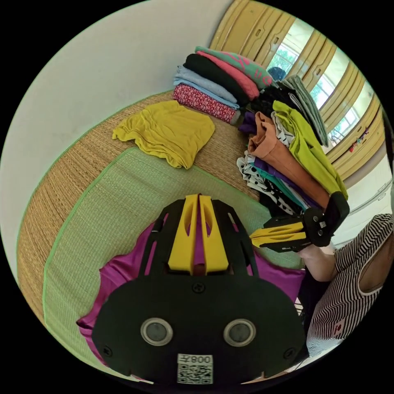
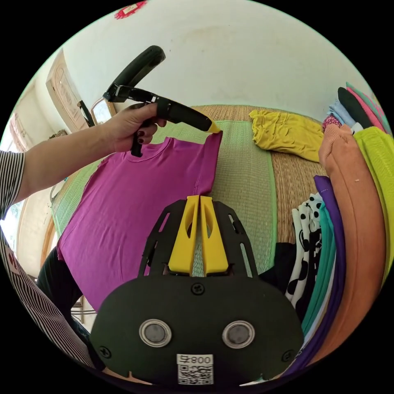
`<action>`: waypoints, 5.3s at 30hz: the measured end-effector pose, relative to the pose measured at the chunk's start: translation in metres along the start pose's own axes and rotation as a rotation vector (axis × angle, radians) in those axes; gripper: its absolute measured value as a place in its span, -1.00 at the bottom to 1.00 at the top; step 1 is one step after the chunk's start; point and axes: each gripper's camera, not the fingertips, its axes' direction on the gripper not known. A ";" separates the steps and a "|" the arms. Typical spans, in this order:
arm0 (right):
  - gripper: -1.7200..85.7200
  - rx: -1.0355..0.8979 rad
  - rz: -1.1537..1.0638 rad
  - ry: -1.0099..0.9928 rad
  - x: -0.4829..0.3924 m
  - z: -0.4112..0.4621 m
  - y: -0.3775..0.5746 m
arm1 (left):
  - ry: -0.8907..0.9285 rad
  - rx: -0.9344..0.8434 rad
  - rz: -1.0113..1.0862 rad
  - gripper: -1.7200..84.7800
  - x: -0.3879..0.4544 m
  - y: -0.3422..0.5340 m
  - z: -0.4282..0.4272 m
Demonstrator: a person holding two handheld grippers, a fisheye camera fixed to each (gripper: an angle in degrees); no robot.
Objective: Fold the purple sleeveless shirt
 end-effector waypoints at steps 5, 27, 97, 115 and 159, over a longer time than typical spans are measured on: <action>-0.95 0.023 -0.092 -0.024 -0.014 0.002 0.001 | 0.053 0.072 -0.153 -0.95 -0.029 0.047 -0.009; -0.95 -0.144 -0.203 -0.157 -0.012 0.043 -0.008 | 0.145 0.092 -0.281 -0.96 -0.061 0.111 0.004; -0.96 -0.316 -0.222 -0.269 -0.276 0.011 -0.169 | -0.050 0.645 -1.156 -0.78 -0.100 0.882 -0.301; -0.94 -0.415 -0.512 -0.248 -0.500 0.106 -0.302 | 0.126 0.626 -1.008 -0.93 -0.170 0.961 -0.329; -0.94 -0.381 -0.316 -0.504 -0.527 0.160 -0.462 | 0.083 0.628 -0.737 -0.94 -0.171 0.975 -0.380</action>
